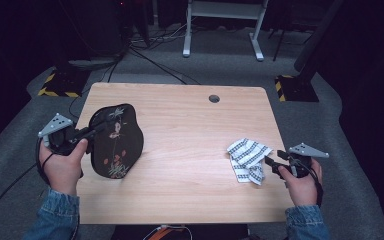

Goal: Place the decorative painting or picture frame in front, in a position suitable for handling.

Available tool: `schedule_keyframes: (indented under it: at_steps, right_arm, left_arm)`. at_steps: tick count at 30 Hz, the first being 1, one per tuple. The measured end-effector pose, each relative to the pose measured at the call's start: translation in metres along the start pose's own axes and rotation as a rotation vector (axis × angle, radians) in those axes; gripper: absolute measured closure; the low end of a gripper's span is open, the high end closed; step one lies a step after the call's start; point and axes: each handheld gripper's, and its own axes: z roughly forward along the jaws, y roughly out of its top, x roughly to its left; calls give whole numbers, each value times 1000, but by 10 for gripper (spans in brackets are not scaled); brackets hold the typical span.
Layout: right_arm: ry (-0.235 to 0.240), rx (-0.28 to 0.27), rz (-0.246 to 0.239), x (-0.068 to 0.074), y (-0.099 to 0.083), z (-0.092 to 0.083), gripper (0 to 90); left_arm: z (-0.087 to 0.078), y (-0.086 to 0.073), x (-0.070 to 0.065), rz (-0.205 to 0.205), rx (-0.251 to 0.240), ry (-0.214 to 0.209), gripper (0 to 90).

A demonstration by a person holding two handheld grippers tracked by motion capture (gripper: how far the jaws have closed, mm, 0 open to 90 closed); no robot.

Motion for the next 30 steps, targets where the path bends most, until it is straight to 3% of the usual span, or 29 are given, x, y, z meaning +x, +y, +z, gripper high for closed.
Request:
schedule_keyframes:
  at_steps: [5,9,12,14,16,21,22,25,30]
  right_arm:
    - [-3,1,4,0,-2,-2,399]
    - [-11,2,8,0,-4,-6,399]
    - [-11,-1,9,-1,-5,-7,399]
    - [-13,0,11,-1,-6,-7,399]
    - [-12,1,10,-1,-6,-7,399]
    - [-5,17,3,3,-9,-5,399]
    - [-5,18,4,4,-9,-5,399]
    - [-8,16,2,5,-9,-5,399]
    - [-3,20,2,7,-9,-3,399]
  left_arm:
    - [10,6,-12,20,4,-65,807]
    - [27,8,-27,42,12,-132,807]
    - [34,8,-32,56,19,-152,807]
    - [45,9,-42,72,22,-194,807]
    - [47,9,-45,75,22,-205,807]
    - [67,7,-67,114,12,-263,807]
    - [67,7,-67,114,12,-263,807]
    - [80,4,-77,106,23,-317,807]
    - [92,0,-88,122,22,-350,807]
